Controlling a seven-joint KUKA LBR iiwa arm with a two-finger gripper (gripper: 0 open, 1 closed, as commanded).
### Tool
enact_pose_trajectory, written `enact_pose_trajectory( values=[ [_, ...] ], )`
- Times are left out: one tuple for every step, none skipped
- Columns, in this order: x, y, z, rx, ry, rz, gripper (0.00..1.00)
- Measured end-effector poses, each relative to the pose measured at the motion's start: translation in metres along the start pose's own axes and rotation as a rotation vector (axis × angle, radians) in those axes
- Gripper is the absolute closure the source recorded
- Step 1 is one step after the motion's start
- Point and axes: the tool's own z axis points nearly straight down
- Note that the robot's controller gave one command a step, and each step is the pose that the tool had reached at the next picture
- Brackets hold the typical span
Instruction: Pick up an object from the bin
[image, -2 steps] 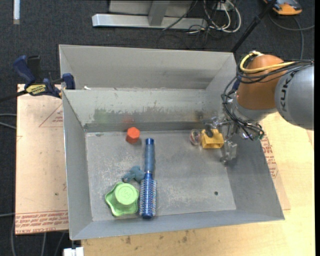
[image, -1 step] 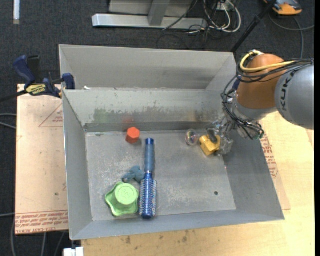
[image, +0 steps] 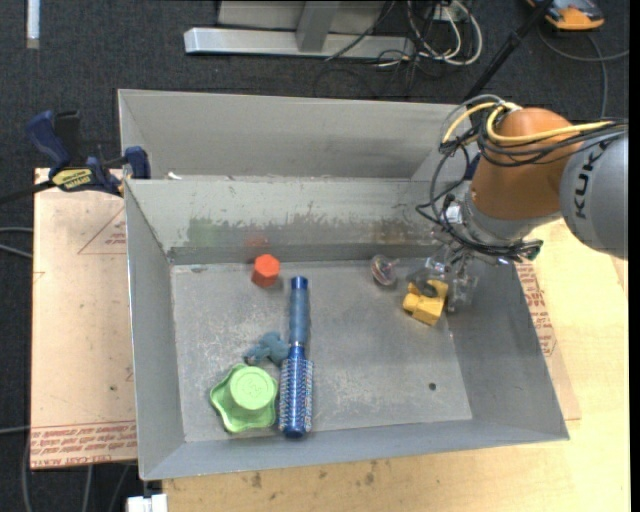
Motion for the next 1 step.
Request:
enact_pose_trajectory(
  values=[
    [0.0004, 0.0418, -0.1296, 0.012, 0.005, -0.02, 1.0]
  ],
)
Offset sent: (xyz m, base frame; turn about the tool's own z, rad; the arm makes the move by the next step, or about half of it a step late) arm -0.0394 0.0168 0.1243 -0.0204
